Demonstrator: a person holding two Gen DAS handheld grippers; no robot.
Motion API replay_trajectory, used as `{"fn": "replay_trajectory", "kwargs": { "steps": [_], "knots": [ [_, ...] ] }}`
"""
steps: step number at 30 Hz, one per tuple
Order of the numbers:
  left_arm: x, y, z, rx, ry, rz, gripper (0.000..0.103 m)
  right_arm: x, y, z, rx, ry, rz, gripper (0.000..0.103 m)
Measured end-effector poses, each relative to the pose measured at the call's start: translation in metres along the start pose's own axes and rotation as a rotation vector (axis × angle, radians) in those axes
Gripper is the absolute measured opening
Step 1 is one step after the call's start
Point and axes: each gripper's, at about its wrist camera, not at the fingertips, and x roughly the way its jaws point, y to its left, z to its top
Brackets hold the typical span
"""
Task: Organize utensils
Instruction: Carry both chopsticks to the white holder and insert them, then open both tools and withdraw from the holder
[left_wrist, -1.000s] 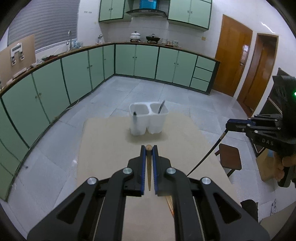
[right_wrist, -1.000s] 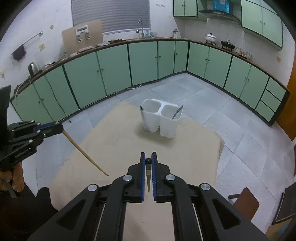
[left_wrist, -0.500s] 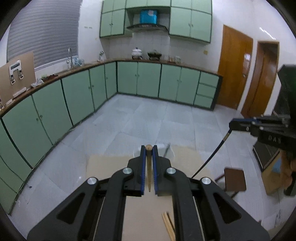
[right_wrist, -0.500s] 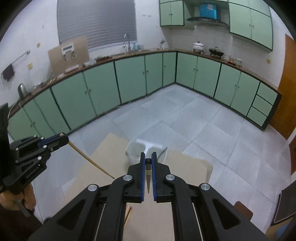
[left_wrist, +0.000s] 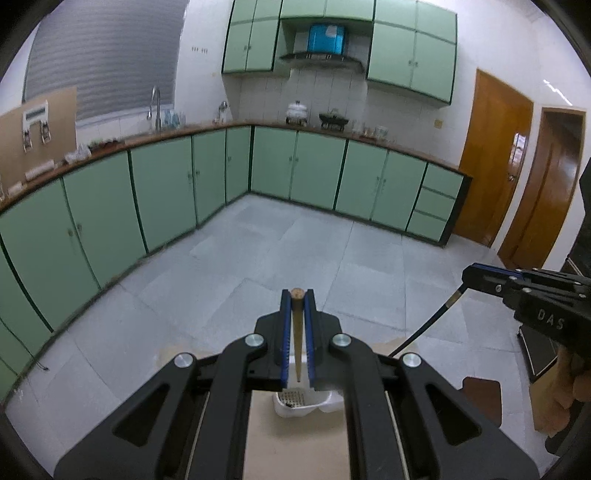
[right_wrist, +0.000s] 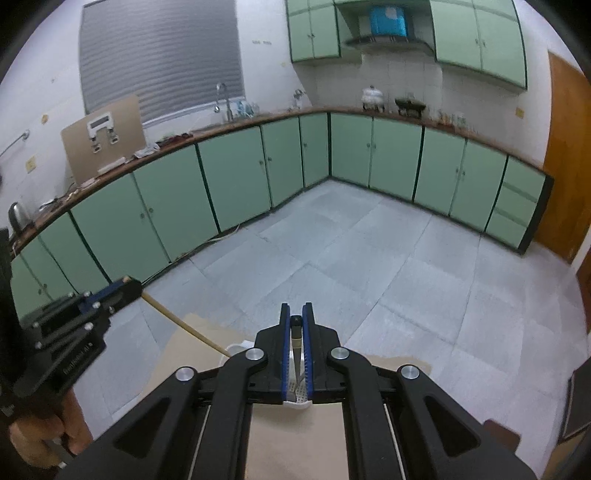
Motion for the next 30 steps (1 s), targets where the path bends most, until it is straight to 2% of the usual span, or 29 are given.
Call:
{"fn": "replay_trajectory", "kwargs": {
  "steps": [5,8,9,10,11,12,16,18,20,22,25,30],
  "knots": [
    [0.045,0.014,-0.026,-0.028,0.073,0.001,0.006,0.048,-0.023,-0.022,0.076,0.064,0.033,0.006],
    [0.055,0.022,-0.037,-0.03,0.092,0.028,0.008,0.056,-0.029,-0.032,0.077,0.082,0.055,0.011],
    [0.054,0.024,-0.038,-0.029,0.095,0.033,0.017,0.054,-0.029,-0.033,0.07,0.07,0.047,0.015],
    [0.051,0.026,-0.037,-0.028,0.091,0.036,0.024,0.052,-0.029,-0.033,0.066,0.063,0.044,0.024],
    [0.046,0.028,-0.036,-0.027,0.075,0.048,0.037,0.046,-0.029,-0.034,0.061,0.048,0.04,0.028],
    [0.039,0.03,-0.035,-0.023,0.059,0.059,0.041,0.04,-0.029,-0.034,0.056,0.034,0.036,0.028],
    [0.003,0.038,-0.034,-0.01,0.018,0.055,0.045,0.011,-0.03,-0.039,0.054,-0.014,0.041,0.028],
    [-0.022,0.038,-0.041,0.007,-0.01,0.056,0.057,-0.013,-0.03,-0.049,0.041,-0.048,0.047,0.028],
    [-0.049,0.036,-0.054,0.038,-0.042,0.066,0.065,-0.034,-0.027,-0.064,0.033,-0.072,0.059,0.029],
    [-0.073,0.034,-0.073,0.063,-0.058,0.059,0.067,-0.059,-0.023,-0.091,0.003,-0.112,0.05,0.033],
    [-0.108,0.033,-0.114,0.067,-0.082,0.053,0.079,-0.084,-0.013,-0.138,-0.04,-0.143,0.041,0.034],
    [-0.16,0.024,-0.227,0.093,-0.093,0.081,0.086,-0.105,0.012,-0.275,-0.099,-0.129,0.02,0.034]
  ]
}}
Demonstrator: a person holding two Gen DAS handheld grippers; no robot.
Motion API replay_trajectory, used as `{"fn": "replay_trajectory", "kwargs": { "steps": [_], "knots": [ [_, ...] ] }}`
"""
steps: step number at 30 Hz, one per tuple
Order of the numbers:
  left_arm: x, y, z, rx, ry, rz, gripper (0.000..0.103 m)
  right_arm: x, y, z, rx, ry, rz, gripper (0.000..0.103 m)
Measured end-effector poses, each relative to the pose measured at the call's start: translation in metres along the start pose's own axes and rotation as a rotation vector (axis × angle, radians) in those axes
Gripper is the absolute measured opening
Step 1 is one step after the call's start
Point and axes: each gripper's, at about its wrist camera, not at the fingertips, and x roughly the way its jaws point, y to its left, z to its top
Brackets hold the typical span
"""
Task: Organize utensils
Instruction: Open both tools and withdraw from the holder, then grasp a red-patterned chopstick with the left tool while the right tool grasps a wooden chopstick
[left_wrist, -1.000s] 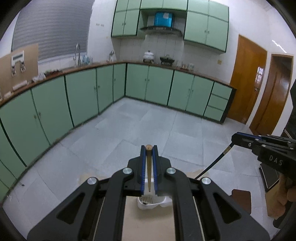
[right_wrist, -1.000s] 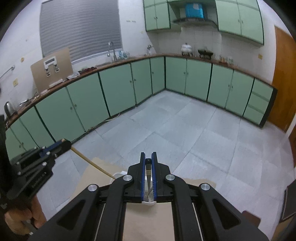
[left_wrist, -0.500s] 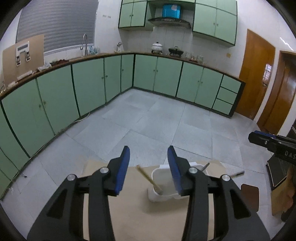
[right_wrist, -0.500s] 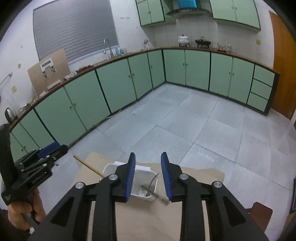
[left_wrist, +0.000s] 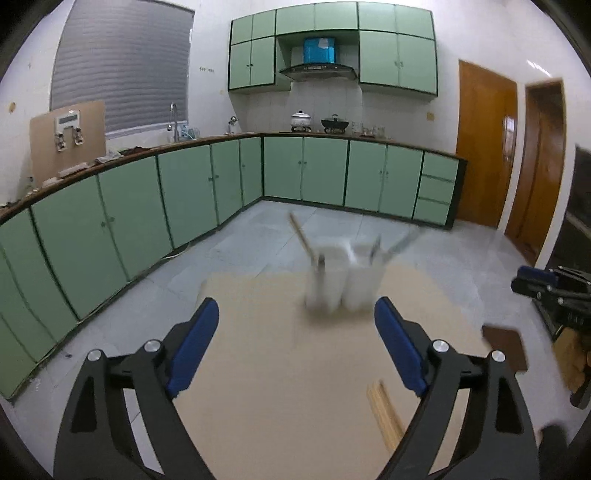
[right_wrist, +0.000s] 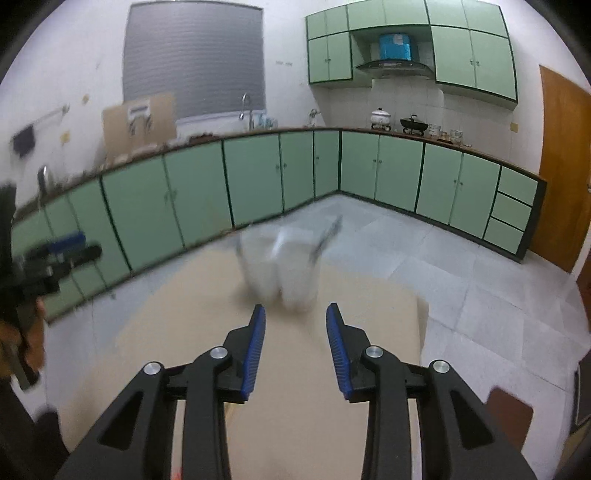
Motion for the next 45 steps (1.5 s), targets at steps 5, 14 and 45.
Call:
{"fn": "replay_trajectory", "kwargs": {
  "steps": [5,14,45],
  "knots": [
    [-0.04,-0.009,-0.099,-0.012,0.013,0.031,0.086,-0.011,0.047,-0.132,0.013,0.109,0.023,0.034],
    [-0.07,-0.019,-0.198,-0.138,0.075,0.007,0.086,-0.002,0.112,-0.219,-0.094,0.195,0.053,0.034],
    [-0.008,-0.095,-0.236,0.07,0.244,-0.062,0.075,0.002,0.059,-0.214,0.025,0.175,-0.01,0.036]
  ]
}}
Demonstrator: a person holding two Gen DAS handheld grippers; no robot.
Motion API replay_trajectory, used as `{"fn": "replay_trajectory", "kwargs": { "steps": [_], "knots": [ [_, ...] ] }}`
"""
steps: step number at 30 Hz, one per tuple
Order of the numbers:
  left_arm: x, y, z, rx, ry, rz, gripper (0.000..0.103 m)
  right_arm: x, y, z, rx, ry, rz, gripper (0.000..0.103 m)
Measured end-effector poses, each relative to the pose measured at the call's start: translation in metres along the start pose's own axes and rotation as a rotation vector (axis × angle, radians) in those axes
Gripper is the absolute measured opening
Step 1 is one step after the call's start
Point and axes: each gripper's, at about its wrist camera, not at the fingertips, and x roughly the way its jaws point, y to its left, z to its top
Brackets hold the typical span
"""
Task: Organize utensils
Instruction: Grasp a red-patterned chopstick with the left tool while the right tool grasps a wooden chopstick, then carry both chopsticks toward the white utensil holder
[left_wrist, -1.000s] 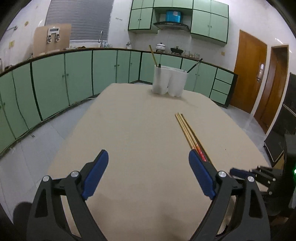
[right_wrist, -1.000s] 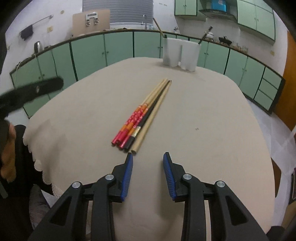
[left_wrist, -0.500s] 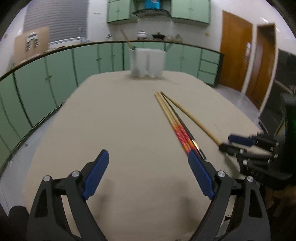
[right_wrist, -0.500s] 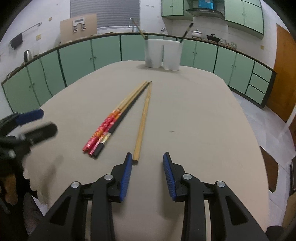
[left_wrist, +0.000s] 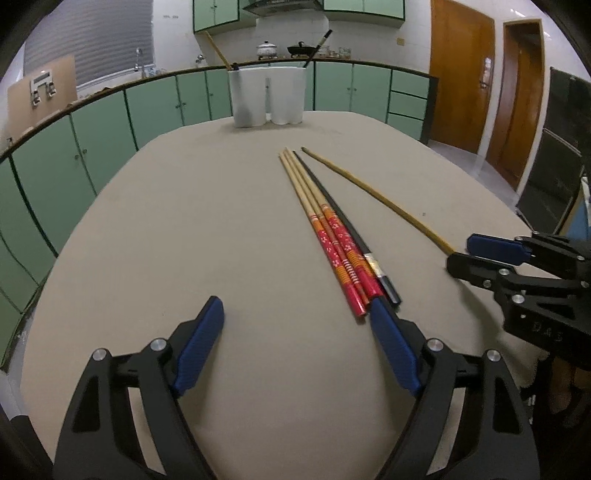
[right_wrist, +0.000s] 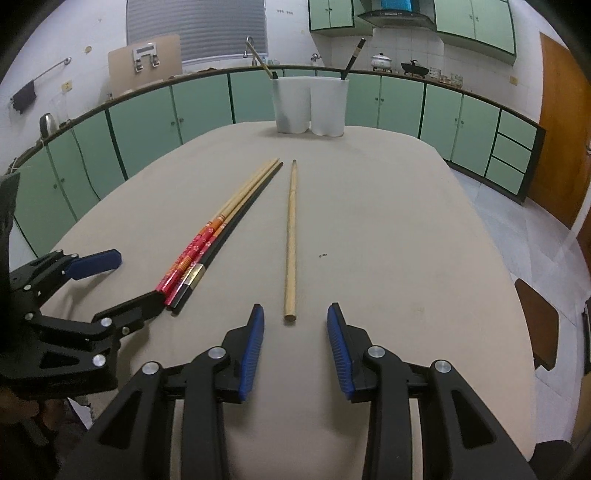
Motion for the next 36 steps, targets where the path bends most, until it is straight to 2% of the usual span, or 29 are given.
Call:
{"fn": "replay_trajectory", "kwargs": {
  "steps": [1,5,9,10,11,12,14,15,17,22,25,27,28,31,33,35,36],
  "knots": [
    [-0.001,0.002,0.0,-0.007,-0.002,0.006,0.073,0.0,0.0,0.0,0.0,0.0,0.0,0.036],
    [-0.007,0.01,-0.002,-0.04,-0.012,0.019,0.05,0.004,0.003,0.004,-0.01,-0.005,-0.016,0.036],
    [-0.006,0.011,0.0,-0.038,-0.022,0.029,0.041,0.009,0.007,0.006,-0.009,-0.017,-0.034,0.035],
    [-0.005,0.01,0.001,-0.036,-0.025,0.029,0.04,0.01,0.007,0.007,-0.01,-0.019,-0.043,0.031],
    [-0.004,0.009,0.001,-0.034,-0.028,0.032,0.037,0.011,0.008,0.007,-0.009,-0.022,-0.048,0.022],
    [-0.003,0.008,0.002,-0.033,-0.033,0.036,0.036,0.011,0.008,0.007,-0.008,-0.024,-0.053,0.017],
    [-0.003,0.007,0.002,-0.037,-0.038,0.032,0.026,0.011,0.01,0.006,-0.007,-0.027,-0.064,0.008],
    [-0.004,0.008,0.001,-0.042,-0.04,0.034,0.023,0.011,0.01,0.006,-0.007,-0.029,-0.075,0.007],
    [-0.004,0.014,-0.001,-0.072,-0.043,0.067,0.009,0.009,0.007,0.004,0.01,-0.033,-0.11,0.007],
    [-0.007,0.028,-0.003,-0.158,-0.042,0.138,0.007,0.006,0.001,0.001,0.074,-0.036,-0.161,0.007],
    [-0.009,0.024,-0.003,-0.134,-0.039,0.13,0.009,0.005,0.002,0.001,0.063,-0.036,-0.121,0.009],
    [-0.011,0.022,-0.004,-0.111,-0.034,0.123,0.019,0.002,0.002,0.0,0.06,-0.035,-0.11,0.009],
    [-0.011,0.021,-0.005,-0.097,-0.033,0.12,0.021,0.001,0.001,-0.001,0.061,-0.033,-0.104,0.011],
    [-0.011,0.021,-0.006,-0.084,-0.035,0.11,0.021,0.0,-0.001,-0.004,0.061,-0.033,-0.101,0.012],
    [-0.009,0.021,-0.004,-0.08,-0.037,0.096,0.017,0.001,-0.001,-0.002,0.061,-0.033,-0.101,0.012],
    [-0.009,0.022,-0.004,-0.082,-0.035,0.071,0.006,0.002,-0.001,-0.003,0.057,-0.032,-0.1,0.011],
    [-0.01,0.022,-0.004,-0.091,-0.034,0.06,0.005,0.002,-0.002,-0.002,0.059,-0.028,-0.095,0.009]
  ]
}}
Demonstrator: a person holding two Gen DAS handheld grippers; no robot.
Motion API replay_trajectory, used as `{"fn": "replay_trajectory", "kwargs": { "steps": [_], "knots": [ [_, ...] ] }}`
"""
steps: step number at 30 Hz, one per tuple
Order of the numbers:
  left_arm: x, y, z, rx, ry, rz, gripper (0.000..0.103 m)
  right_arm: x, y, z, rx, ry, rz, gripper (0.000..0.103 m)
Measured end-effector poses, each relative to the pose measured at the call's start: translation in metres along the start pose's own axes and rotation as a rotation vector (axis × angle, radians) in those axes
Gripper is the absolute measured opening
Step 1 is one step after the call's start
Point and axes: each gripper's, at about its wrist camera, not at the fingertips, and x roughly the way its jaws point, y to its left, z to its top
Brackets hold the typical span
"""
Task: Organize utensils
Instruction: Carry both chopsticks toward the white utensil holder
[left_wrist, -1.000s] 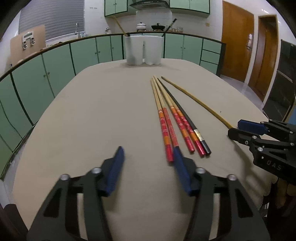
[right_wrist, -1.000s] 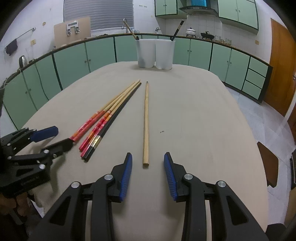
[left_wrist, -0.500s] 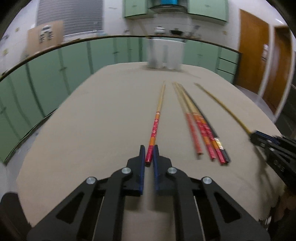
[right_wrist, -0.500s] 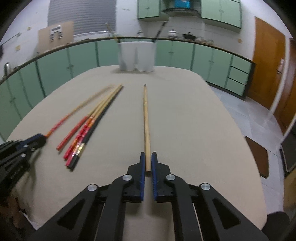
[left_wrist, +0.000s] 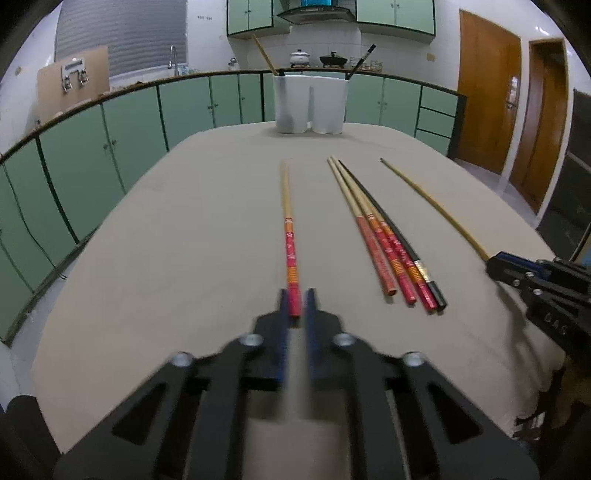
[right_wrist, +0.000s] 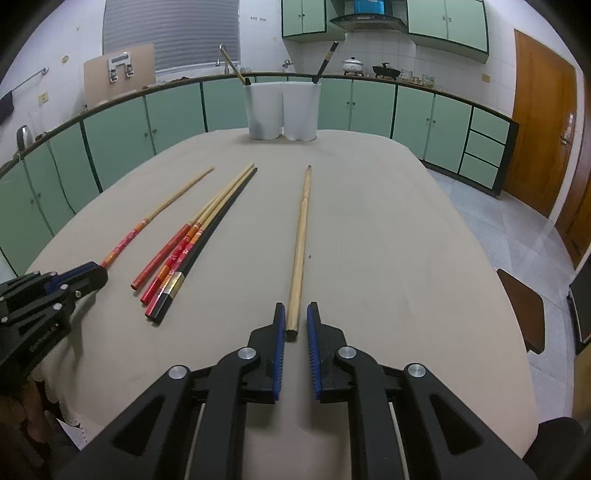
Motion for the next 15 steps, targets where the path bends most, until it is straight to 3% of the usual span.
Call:
{"fn": "replay_trajectory", "kwargs": {
  "steps": [8,15],
  "knots": [
    [-0.026,0.008,0.025,-0.079,-0.012,-0.049,0.005,-0.029,-0.007,0.019,0.037,-0.002,0.036,0.007],
    [-0.066,0.013,0.069,-0.076,-0.069,-0.056,0.005,-0.083,-0.011,0.076,0.007,-0.075,0.071,0.007]
  ]
}}
